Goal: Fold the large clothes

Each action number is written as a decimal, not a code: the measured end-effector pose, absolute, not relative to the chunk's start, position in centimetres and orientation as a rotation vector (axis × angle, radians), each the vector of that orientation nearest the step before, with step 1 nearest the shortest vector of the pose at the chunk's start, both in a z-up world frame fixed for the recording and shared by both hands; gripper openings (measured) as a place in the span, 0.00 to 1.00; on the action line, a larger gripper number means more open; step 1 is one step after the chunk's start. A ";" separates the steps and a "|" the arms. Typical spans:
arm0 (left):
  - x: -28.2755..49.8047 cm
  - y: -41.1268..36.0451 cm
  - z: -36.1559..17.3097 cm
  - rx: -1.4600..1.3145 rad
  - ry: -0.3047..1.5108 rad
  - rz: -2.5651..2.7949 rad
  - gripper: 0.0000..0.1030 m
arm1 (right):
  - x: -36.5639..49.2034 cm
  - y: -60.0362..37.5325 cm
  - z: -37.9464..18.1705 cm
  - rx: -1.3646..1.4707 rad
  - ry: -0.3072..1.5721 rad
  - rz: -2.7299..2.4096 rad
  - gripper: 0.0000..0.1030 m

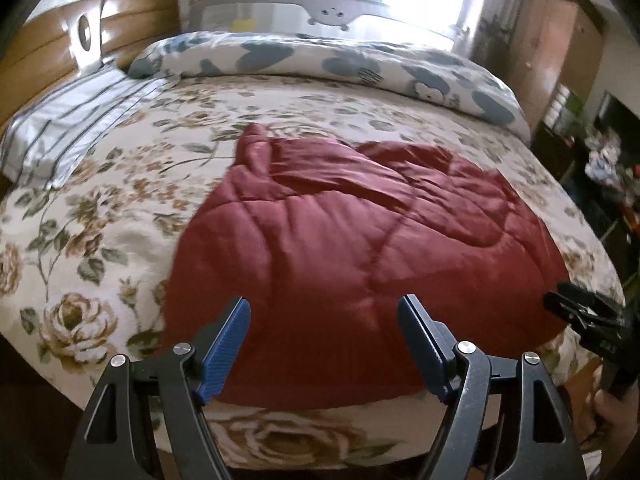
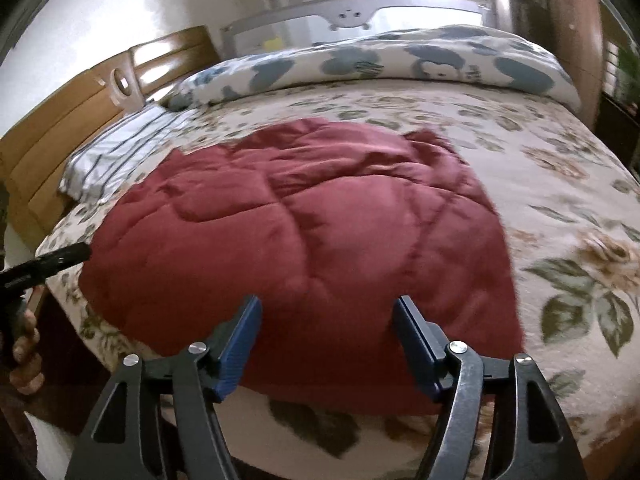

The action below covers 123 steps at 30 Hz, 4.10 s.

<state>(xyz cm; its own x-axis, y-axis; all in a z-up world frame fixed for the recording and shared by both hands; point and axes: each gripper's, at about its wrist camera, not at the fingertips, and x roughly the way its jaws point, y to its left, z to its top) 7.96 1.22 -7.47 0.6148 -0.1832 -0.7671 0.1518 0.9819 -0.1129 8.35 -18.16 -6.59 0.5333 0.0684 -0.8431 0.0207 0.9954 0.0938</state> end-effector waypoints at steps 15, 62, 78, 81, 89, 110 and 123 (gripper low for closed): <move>12.6 -4.5 -9.9 0.090 1.022 -0.151 0.84 | 12.6 -16.4 -9.1 0.083 1.095 0.022 0.80; 22.5 2.1 -12.7 -0.082 1.056 -0.011 0.97 | 22.2 -25.1 -13.1 0.226 1.156 -0.121 0.84; 13.9 1.4 -8.0 -0.130 0.982 -0.127 0.87 | 20.6 -27.1 -12.5 0.279 1.092 -0.178 0.84; 12.2 1.0 -8.1 -0.099 0.991 -0.127 0.87 | 18.3 -25.9 -10.0 0.261 1.033 -0.157 0.84; 11.7 -0.1 -9.6 -0.027 1.024 -0.095 0.90 | 11.8 -20.3 -7.4 0.170 1.013 -0.046 0.85; 11.6 0.8 -11.3 -0.061 1.038 -0.081 0.98 | 8.4 -21.5 -9.7 0.233 1.062 -0.098 0.88; 11.5 1.1 -10.6 -0.089 1.036 -0.086 0.98 | 9.6 -23.0 -11.1 0.268 1.073 -0.089 0.90</move>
